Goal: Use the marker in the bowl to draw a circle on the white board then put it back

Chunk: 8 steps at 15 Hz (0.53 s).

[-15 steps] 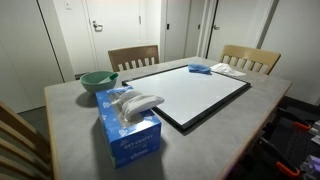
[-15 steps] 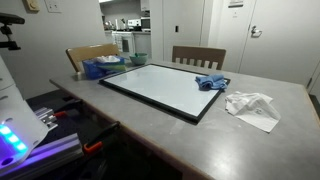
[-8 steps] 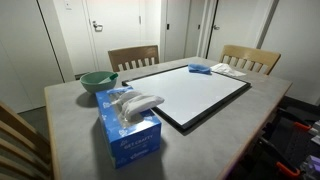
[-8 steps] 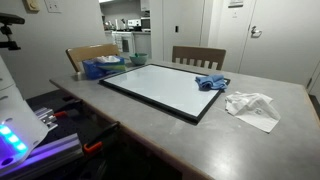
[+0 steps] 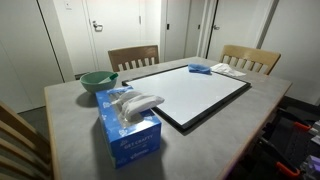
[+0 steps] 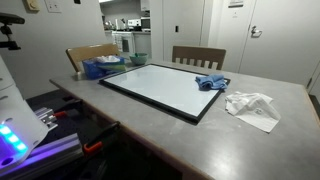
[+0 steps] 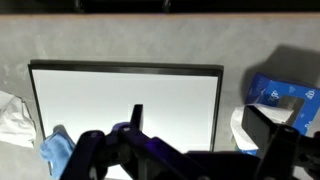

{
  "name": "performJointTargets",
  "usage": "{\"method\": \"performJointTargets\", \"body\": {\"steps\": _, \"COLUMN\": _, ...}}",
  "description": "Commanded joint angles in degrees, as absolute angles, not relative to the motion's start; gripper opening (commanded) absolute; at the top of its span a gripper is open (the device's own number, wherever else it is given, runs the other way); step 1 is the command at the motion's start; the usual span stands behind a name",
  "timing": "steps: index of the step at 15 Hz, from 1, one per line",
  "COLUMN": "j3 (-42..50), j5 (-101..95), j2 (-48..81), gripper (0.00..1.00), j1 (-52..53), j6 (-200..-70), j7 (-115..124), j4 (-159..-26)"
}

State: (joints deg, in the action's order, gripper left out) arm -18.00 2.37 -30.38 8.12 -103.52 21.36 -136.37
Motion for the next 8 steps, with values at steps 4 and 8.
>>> {"method": "performJointTargets", "body": {"steps": 4, "j3": -14.9, "j5": -4.3, "j2": -25.6, "gripper": 1.0, "j1": 7.9, "j6": -127.6, "j7": 13.6, "j4": -140.2}}
{"method": "performJointTargets", "body": {"steps": 8, "j3": -13.0, "j5": -3.0, "j2": -24.6, "gripper": 1.0, "j1": 8.2, "j6": -133.6, "j7": 11.4, "j4": -140.3}}
